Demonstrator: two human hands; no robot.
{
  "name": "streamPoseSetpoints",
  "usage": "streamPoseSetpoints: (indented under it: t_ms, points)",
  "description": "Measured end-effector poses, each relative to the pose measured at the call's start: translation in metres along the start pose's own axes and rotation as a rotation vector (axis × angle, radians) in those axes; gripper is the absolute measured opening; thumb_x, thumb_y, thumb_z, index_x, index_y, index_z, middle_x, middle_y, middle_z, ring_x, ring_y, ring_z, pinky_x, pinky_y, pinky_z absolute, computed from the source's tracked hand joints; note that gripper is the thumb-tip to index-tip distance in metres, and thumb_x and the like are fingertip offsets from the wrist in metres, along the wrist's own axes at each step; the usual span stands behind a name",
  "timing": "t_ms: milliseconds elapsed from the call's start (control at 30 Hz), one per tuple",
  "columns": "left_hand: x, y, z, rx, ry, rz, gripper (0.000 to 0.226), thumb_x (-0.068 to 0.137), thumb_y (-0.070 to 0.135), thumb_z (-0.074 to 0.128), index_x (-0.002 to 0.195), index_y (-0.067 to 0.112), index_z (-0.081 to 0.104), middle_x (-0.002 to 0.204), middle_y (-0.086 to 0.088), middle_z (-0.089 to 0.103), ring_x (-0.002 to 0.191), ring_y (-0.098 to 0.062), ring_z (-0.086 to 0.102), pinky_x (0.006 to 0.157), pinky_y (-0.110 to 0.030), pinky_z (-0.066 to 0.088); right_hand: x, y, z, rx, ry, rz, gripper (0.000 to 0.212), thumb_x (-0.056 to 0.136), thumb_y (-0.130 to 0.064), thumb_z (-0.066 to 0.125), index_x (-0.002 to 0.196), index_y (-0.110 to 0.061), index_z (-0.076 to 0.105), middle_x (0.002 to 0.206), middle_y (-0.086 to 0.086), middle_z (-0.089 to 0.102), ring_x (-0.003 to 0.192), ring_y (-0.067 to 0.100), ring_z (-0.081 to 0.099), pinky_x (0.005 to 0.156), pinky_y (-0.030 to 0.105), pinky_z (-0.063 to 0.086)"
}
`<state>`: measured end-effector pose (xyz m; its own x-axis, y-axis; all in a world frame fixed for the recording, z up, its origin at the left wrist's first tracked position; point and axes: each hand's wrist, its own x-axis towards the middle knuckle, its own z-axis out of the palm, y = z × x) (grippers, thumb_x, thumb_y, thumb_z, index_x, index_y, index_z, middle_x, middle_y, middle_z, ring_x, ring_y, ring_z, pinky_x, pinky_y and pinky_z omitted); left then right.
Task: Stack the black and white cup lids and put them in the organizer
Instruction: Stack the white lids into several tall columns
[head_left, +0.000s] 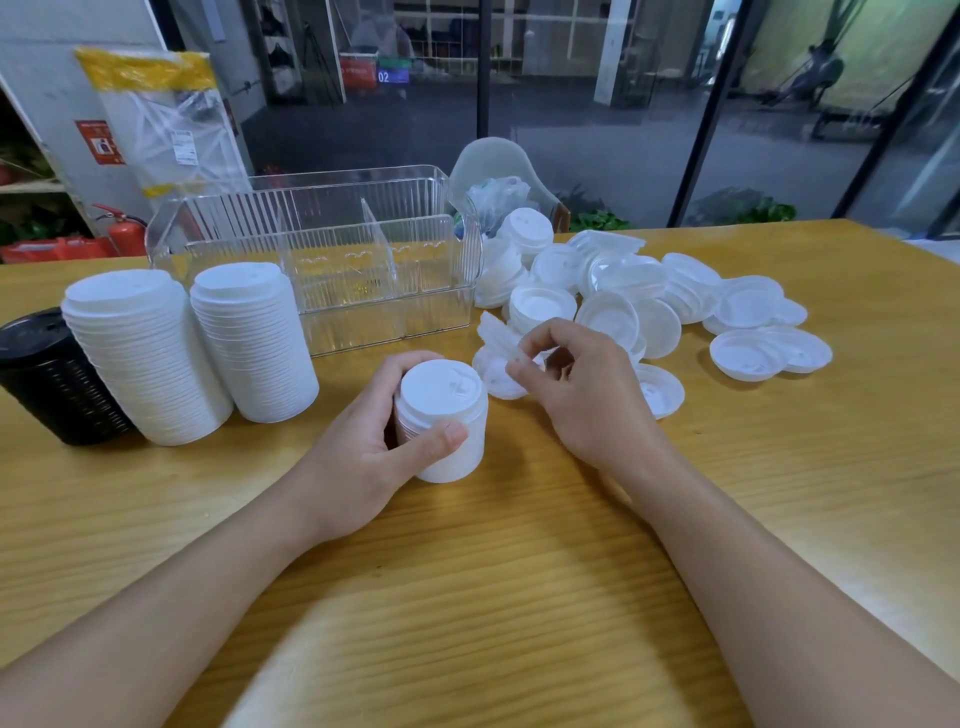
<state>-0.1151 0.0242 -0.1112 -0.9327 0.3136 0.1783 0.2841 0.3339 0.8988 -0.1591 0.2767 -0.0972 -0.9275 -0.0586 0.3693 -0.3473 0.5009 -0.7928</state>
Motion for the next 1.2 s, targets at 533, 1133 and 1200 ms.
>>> streamPoseSetpoints:
  t_ms: [533, 1133, 1200]
  points:
    - [-0.004, 0.002, -0.004, -0.05, -0.025, 0.068, 0.07, 0.088, 0.034, 0.086, 0.151, 0.03, 0.055, 0.158, 0.017, 0.058, 0.143, -0.014, 0.06, 0.113, -0.043, 0.052, -0.003, -0.009, -0.002, 0.574, -0.352, 0.243, 0.053, 0.105, -0.004, 0.066, 0.155, -0.013, 0.051, 0.106, 0.027, 0.076, 0.097, 0.03, 0.074, 0.094, 0.041, 0.06]
    - [-0.003, -0.001, -0.005, -0.081, -0.036, 0.064, 0.072, 0.087, 0.032, 0.088, 0.15, 0.027, 0.055, 0.157, 0.011, 0.061, 0.145, -0.018, 0.059, 0.116, -0.05, 0.051, -0.003, -0.006, 0.001, 0.726, -0.314, 0.28, 0.071, 0.097, 0.007, 0.072, 0.159, -0.018, 0.046, 0.106, 0.025, 0.079, 0.093, 0.028, 0.076, 0.082, 0.033, 0.06]
    - [-0.003, -0.001, -0.005, -0.093, -0.041, 0.068, 0.073, 0.086, 0.036, 0.09, 0.149, 0.027, 0.055, 0.16, 0.014, 0.057, 0.148, -0.016, 0.056, 0.117, -0.048, 0.05, -0.002, -0.004, 0.001, 0.671, -0.317, 0.264, 0.069, 0.094, 0.006, 0.076, 0.155, -0.018, 0.052, 0.113, 0.021, 0.08, 0.093, 0.028, 0.075, 0.079, 0.034, 0.058]
